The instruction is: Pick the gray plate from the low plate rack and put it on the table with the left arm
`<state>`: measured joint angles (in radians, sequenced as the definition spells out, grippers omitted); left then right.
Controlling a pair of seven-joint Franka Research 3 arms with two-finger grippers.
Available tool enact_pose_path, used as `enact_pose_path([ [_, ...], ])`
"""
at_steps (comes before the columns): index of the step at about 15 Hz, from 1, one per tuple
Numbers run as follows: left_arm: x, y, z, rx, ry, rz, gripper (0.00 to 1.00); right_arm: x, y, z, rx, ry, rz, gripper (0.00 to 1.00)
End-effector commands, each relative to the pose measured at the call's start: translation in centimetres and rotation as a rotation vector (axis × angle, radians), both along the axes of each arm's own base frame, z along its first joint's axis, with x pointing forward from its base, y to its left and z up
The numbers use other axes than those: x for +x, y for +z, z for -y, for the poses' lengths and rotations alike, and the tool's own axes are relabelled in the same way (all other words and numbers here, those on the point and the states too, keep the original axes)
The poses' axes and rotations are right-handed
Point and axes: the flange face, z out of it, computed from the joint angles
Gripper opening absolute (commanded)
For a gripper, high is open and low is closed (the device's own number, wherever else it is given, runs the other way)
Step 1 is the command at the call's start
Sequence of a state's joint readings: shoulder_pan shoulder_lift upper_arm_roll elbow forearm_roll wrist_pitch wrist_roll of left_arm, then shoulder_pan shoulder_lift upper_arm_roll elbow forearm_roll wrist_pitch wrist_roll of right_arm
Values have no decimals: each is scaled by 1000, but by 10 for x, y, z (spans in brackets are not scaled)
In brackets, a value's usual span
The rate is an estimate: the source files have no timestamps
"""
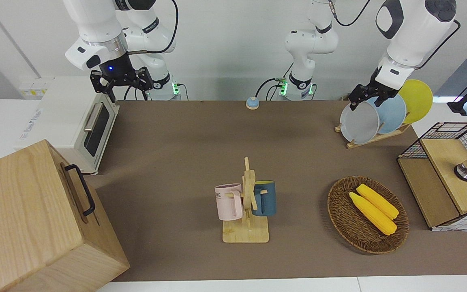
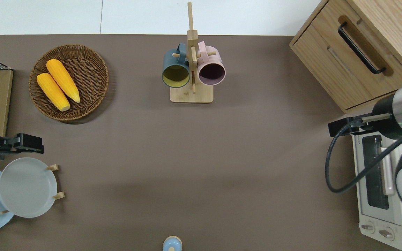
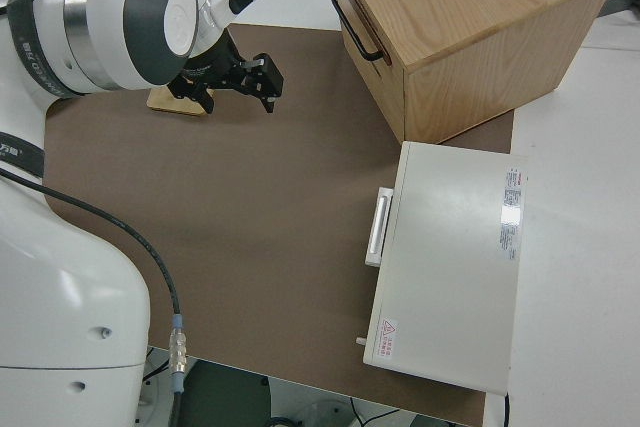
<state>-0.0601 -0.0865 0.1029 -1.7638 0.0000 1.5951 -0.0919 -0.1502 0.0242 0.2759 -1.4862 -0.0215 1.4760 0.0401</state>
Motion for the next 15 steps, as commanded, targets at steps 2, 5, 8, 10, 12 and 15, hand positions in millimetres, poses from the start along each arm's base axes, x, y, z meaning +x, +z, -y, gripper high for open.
enact_pose_path([
  [2, 6, -8, -2, 17, 93, -54, 989, -2, 4, 1, -3, -14, -2, 983],
  [5, 7, -11, -3, 22, 115, -58, 989, -2, 4, 1, -3, -14, -2, 983],
  [8, 7, -17, -7, 26, 121, -71, 989, -2, 4, 1, -2, -14, -4, 983],
  [10, 5, -23, -14, 84, 110, -86, 989, -2, 4, 1, -2, -14, -4, 983],
  [12, 2, -36, -18, 157, 92, -112, 989, -2, 5, 1, -2, -14, -1, 983],
  [15, -10, -53, -34, 242, 75, -149, 987, -2, 4, 1, -2, -14, -4, 983],
])
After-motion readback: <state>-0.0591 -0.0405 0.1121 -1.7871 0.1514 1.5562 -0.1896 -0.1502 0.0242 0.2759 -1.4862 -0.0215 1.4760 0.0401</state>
